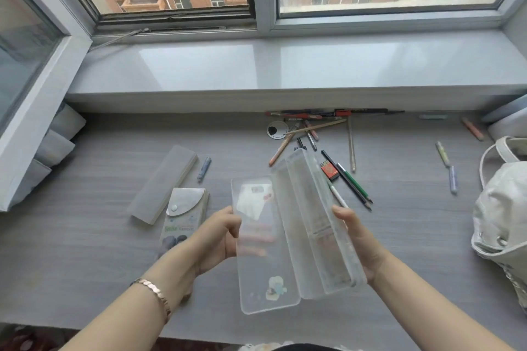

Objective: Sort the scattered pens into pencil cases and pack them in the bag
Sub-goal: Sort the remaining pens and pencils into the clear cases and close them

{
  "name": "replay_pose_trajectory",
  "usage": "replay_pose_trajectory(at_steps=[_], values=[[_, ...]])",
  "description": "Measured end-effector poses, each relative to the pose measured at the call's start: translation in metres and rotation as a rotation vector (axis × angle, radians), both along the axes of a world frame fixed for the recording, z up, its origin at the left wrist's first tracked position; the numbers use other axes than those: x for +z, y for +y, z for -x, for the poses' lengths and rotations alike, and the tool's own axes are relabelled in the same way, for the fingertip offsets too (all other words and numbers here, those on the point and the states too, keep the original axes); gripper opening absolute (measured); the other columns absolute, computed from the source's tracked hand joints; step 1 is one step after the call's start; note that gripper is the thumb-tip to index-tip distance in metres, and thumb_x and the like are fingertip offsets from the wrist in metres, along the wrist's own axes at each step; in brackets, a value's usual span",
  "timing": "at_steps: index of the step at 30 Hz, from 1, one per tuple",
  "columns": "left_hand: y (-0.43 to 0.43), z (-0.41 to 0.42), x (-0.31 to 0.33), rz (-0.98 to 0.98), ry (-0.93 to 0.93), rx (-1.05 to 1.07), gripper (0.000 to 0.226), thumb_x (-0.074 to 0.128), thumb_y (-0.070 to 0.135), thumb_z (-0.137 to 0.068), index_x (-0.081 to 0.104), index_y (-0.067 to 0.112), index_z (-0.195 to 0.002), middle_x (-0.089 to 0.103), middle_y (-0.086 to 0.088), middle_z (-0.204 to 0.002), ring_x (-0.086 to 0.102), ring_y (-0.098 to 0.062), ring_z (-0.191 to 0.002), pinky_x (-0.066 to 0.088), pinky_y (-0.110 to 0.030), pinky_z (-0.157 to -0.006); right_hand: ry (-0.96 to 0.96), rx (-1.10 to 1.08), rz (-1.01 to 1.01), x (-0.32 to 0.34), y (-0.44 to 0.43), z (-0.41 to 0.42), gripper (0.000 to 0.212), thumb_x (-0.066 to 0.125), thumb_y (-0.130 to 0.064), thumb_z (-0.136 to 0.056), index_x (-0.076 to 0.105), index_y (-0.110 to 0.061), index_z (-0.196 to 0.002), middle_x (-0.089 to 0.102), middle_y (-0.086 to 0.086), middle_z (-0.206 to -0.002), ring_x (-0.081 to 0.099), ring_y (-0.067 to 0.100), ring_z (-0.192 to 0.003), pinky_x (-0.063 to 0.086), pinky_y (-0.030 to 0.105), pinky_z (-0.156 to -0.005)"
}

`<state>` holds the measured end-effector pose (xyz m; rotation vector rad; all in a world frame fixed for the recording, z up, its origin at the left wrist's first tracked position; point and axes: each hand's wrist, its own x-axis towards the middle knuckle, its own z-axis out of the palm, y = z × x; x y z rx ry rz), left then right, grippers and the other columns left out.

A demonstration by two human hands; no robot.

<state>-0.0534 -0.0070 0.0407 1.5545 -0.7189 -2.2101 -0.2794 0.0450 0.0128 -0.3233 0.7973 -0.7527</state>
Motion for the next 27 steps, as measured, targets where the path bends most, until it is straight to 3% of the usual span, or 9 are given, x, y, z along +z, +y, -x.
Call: replay_pose_trajectory(at_steps=[3, 6, 9, 11, 14, 17, 20, 23, 27], values=[[-0.009, -0.006, -0.002, -0.024, -0.075, -0.014, 0.056, 0.02, -0.015, -0.068, 0.044, 0.002, -0.116, 0.068, -0.025, -0.104, 0.067, -0.044, -0.091, 0.058, -0.043, -0.065, -0.07, 0.001, 0.019, 0.002, -0.003, -0.009, 0.064, 0.085, -0.05, -0.04, 0.075, -0.013, -0.091, 0.073, 0.008, -0.087, 0.07, 0.022, -0.08, 0.056, 0.031, -0.068], [-0.014, -0.006, -0.002, 0.179, -0.483, -0.129, 0.051, 0.026, -0.012, -0.077, 0.038, 0.001, -0.125, 0.056, -0.012, -0.1, 0.061, -0.029, -0.085, 0.051, -0.036, -0.07, 0.048, 0.045, 0.024, -0.002, -0.007, -0.024, 0.073, 0.08, -0.062, -0.04, 0.073, -0.018, -0.099, 0.072, 0.008, -0.099, 0.068, 0.022, -0.092, 0.054, 0.036, -0.078], [-0.027, -0.011, -0.001, 0.663, -1.064, -0.455, 0.071, 0.041, 0.009, -0.085, 0.009, 0.01, -0.148, 0.028, -0.011, -0.144, 0.033, -0.029, -0.13, 0.031, -0.035, -0.102, 0.084, 0.07, 0.013, -0.002, -0.014, -0.041, 0.075, 0.078, -0.067, -0.036, 0.075, -0.02, -0.095, 0.073, 0.007, -0.096, 0.069, 0.021, -0.089, 0.056, 0.034, -0.073], [-0.04, -0.015, 0.004, 0.913, -1.194, -0.539, 0.07, 0.035, 0.03, -0.088, 0.008, 0.008, -0.149, 0.015, -0.01, -0.156, 0.012, -0.023, -0.144, 0.009, -0.035, -0.118, 0.032, 0.048, 0.022, 0.007, -0.019, -0.051, 0.078, 0.081, -0.065, -0.029, 0.074, -0.02, -0.093, 0.074, 0.007, -0.091, 0.071, 0.02, -0.083, 0.057, 0.029, -0.064], [-0.064, -0.024, 0.015, 0.922, -1.033, -0.546, 0.062, 0.024, 0.049, -0.095, 0.022, 0.015, -0.147, 0.043, -0.009, -0.145, 0.029, -0.024, -0.139, 0.019, -0.033, -0.112, 0.063, 0.033, 0.008, 0.019, -0.034, -0.066, 0.064, 0.079, -0.061, -0.041, 0.074, -0.02, -0.09, 0.075, 0.003, -0.078, 0.072, 0.014, -0.069, 0.055, 0.022, -0.053], [-0.083, -0.039, 0.017, 0.832, -0.77, -0.473, 0.056, 0.036, 0.057, -0.09, 0.042, 0.024, -0.136, 0.058, -0.01, -0.129, 0.054, -0.03, -0.118, 0.041, -0.034, -0.091, 0.066, 0.067, -0.008, 0.017, -0.054, -0.077, 0.051, 0.082, -0.048, -0.05, 0.075, -0.016, -0.088, 0.074, 0.003, -0.073, 0.07, 0.014, -0.064, 0.055, 0.021, -0.054], [-0.091, -0.055, 0.014, 0.785, -0.437, -0.164, 0.046, 0.053, 0.066, -0.074, 0.065, 0.024, -0.089, 0.064, -0.01, -0.084, 0.062, -0.024, -0.07, 0.049, -0.039, -0.063, 0.11, 0.099, -0.045, 0.021, -0.066, -0.084, 0.024, 0.074, -0.034, -0.065, 0.077, -0.011, -0.067, 0.071, 0.006, -0.062, 0.067, 0.016, -0.052, 0.052, 0.019, -0.046], [-0.09, -0.071, 0.004, 0.791, -0.489, -0.016, 0.043, 0.052, 0.046, -0.086, 0.059, 0.007, -0.069, 0.051, -0.004, -0.061, 0.049, -0.011, -0.049, 0.043, -0.031, -0.05, 0.252, 0.2, -0.082, 0.02, -0.078, -0.086, 0.041, 0.054, -0.047, -0.082, 0.076, -0.013, -0.081, 0.073, 0.007, -0.074, 0.069, 0.019, -0.061, 0.055, 0.023, -0.055], [-0.088, -0.092, -0.008, 0.739, -0.638, 0.146, 0.045, 0.042, 0.036, -0.096, 0.047, 0.005, -0.063, 0.046, -0.003, -0.055, 0.046, -0.008, -0.042, 0.042, -0.03, -0.053, 0.226, 0.204, 0.012, 0.027, -0.096, -0.076, 0.073, 0.081, -0.059, -0.043, 0.071, -0.019, -0.104, 0.071, 0.009, -0.106, 0.069, 0.024, -0.092, 0.058, 0.034, -0.071]])
